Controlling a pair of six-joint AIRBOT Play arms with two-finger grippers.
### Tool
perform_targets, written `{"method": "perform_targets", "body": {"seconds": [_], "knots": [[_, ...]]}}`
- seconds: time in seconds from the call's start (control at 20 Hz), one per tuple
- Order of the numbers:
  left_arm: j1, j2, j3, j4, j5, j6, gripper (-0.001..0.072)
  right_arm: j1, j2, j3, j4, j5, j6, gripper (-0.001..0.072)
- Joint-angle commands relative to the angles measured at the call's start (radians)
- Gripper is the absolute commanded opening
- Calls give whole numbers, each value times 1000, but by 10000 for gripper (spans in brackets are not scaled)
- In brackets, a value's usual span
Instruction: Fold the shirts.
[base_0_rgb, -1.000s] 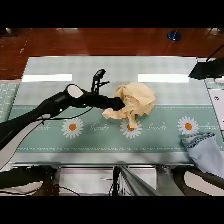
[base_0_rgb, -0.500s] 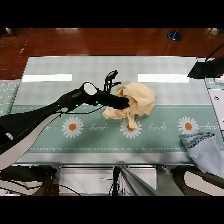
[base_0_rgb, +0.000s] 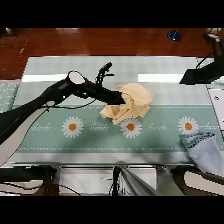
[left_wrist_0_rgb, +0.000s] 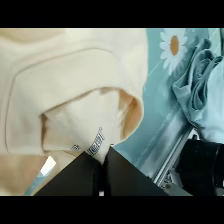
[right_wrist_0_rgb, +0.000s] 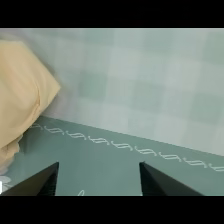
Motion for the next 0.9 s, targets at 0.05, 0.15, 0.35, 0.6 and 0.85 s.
{"method": "perform_targets", "body": {"seconds": [0.05,0.15,0.35,0.6,0.85], "knots": [[29,29,2,-1,-50,2,23,3,-73,-122,206,-28,-82,576],[29,29,2,-1,-84,2,24,3,-97,-183,263,-113,-105,575],[30,30,2,-1,-135,2,23,5,-181,-240,415,-186,-129,574],[31,30,2,-1,-153,2,23,84,-300,-243,493,-226,-136,573],[31,37,2,0,-171,3,22,208,-370,-243,551,-285,-136,289]]}}
